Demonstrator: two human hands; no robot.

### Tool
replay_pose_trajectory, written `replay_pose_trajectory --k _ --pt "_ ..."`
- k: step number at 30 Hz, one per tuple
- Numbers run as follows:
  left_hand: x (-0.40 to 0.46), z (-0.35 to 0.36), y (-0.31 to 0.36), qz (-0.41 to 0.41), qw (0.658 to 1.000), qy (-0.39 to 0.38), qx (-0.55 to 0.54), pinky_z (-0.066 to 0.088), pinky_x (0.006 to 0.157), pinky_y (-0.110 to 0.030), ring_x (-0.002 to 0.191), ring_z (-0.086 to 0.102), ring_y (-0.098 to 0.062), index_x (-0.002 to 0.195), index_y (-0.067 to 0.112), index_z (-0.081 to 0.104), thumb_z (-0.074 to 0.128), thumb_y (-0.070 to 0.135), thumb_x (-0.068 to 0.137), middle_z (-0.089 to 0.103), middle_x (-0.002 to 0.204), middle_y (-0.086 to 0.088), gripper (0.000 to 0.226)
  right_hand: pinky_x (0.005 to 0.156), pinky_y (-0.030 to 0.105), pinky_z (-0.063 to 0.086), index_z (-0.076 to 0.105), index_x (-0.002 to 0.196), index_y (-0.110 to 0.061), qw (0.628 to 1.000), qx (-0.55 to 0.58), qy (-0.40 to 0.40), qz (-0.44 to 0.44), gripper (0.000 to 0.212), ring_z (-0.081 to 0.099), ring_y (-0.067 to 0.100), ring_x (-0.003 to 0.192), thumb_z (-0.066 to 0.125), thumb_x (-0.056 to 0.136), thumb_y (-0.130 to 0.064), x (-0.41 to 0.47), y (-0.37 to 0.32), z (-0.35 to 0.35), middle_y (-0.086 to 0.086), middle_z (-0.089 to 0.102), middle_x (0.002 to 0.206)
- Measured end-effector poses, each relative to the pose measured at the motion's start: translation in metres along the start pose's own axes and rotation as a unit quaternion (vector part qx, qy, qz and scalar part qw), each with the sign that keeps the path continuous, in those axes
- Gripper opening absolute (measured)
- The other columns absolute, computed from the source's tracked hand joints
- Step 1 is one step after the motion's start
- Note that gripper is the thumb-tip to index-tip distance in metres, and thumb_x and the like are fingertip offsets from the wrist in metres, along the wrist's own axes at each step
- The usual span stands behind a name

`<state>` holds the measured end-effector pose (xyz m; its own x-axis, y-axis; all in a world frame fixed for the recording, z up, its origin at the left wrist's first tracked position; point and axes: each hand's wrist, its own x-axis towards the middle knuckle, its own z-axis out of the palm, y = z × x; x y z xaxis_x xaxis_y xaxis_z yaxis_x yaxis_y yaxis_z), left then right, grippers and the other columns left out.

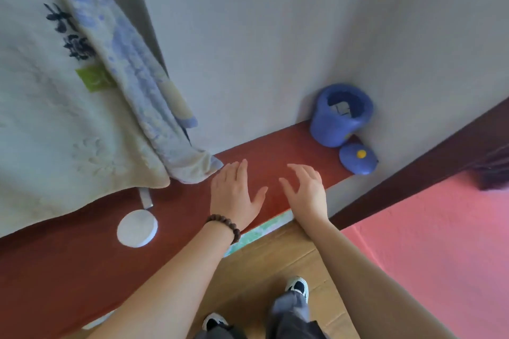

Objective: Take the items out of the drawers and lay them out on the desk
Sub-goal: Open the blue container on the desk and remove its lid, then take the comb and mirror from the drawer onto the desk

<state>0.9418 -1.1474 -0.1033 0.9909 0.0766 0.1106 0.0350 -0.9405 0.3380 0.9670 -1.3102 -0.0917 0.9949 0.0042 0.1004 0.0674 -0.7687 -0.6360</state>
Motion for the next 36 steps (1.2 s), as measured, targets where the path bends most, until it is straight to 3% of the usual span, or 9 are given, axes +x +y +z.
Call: replay_pose_trajectory --k 6,13,19,23,26,28,30,34,36 --pt "0.067 0.035 0.097 0.048 0.999 -0.011 0.011 0.04 0.103 -0.048 0.131 0.044 -0.032 0.14 0.005 0.039 0.052 0.061 0.082 0.05 0.138 -0.017 0.081 0.096 0.041 0.044 0.06 0.122 -0.011 0.995 -0.024 0.066 0.072 0.039 0.048 0.027 0.116 0.067 0.086 -0.023 0.048 0.097 -0.071 0.007 0.057 0.123" --pt "0.133 0.065 0.157 0.008 0.999 -0.018 0.031 0.034 0.107 -0.048 0.134 0.037 -0.035 0.145 0.004 0.029 0.051 0.068 0.08 0.039 0.146 -0.019 0.094 0.095 0.039 0.042 0.052 0.129 -0.006 0.994 -0.062 0.0 0.087 0.042 0.047 0.035 0.118 0.058 0.09 -0.018 0.115 0.165 -0.098 0.014 0.049 0.131" --pt "0.165 0.067 0.177 0.007 1.0 -0.016 0.007 0.03 0.111 -0.045 0.139 0.03 -0.032 0.15 0.007 0.015 0.05 0.074 0.077 0.03 0.152 -0.016 0.105 0.098 0.029 0.035 0.041 0.138 -0.006 0.981 -0.125 -0.102 0.104 0.042 0.041 0.029 0.121 0.045 0.098 -0.018 0.143 0.185 -0.085 0.014 0.042 0.132" --pt "0.179 0.07 0.182 0.014 0.999 -0.031 -0.002 0.029 0.112 -0.043 0.14 0.029 -0.029 0.151 0.007 0.013 0.038 0.084 0.068 0.028 0.154 -0.012 0.116 0.08 0.012 0.037 0.059 0.112 -0.003 0.98 -0.109 -0.094 0.139 0.024 0.048 0.027 0.109 0.05 0.091 0.0 0.147 0.197 -0.074 0.015 0.051 0.119" --pt "0.185 0.075 0.18 0.007 0.999 -0.036 -0.02 0.03 0.111 -0.041 0.14 0.031 -0.027 0.151 0.007 0.012 0.032 0.087 0.065 0.027 0.155 -0.01 0.119 0.075 0.007 0.034 0.059 0.107 0.0 0.979 -0.111 -0.123 0.118 0.02 0.051 0.014 0.094 0.045 0.093 0.004 0.146 0.198 -0.075 0.009 0.051 0.098" --pt "0.188 0.077 0.179 0.007 0.999 -0.025 -0.036 0.032 0.11 -0.041 0.139 0.032 -0.027 0.15 0.007 0.014 0.044 0.08 0.072 0.029 0.154 -0.01 0.112 0.07 0.003 0.03 0.06 0.105 0.002 0.986 -0.085 -0.102 0.105 0.019 0.046 0.01 0.087 0.047 0.092 0.005 0.146 0.195 -0.079 0.007 0.048 0.095" --pt "0.191 0.078 0.179 0.006 0.998 -0.016 -0.054 0.033 0.108 -0.042 0.137 0.035 -0.027 0.149 0.006 0.018 0.056 0.072 0.074 0.033 0.152 -0.011 0.107 0.07 0.002 0.028 0.062 0.104 0.0 0.99 -0.074 -0.064 0.104 0.02 0.047 0.015 0.092 0.049 0.09 0.005 0.143 0.19 -0.087 0.013 0.051 0.107" --pt "0.195 0.077 0.177 0.005 0.997 -0.01 -0.078 0.035 0.108 -0.042 0.136 0.038 -0.027 0.147 0.005 0.021 0.063 0.067 0.073 0.037 0.148 -0.012 0.106 0.072 -0.004 0.028 0.062 0.104 0.007 0.996 -0.055 -0.007 0.07 0.02 0.044 -0.002 0.082 0.047 0.091 0.009 0.13 0.172 -0.118 0.018 0.051 0.107" --pt "0.195 0.077 0.176 0.0 0.995 -0.016 -0.095 0.035 0.108 -0.041 0.136 0.037 -0.025 0.148 0.007 0.021 0.065 0.067 0.072 0.037 0.149 -0.01 0.106 0.072 0.004 0.029 0.065 0.1 0.003 0.995 -0.038 0.054 0.071 0.015 0.052 0.014 0.088 0.053 0.092 0.001 0.121 0.162 -0.132 0.015 0.055 0.103"
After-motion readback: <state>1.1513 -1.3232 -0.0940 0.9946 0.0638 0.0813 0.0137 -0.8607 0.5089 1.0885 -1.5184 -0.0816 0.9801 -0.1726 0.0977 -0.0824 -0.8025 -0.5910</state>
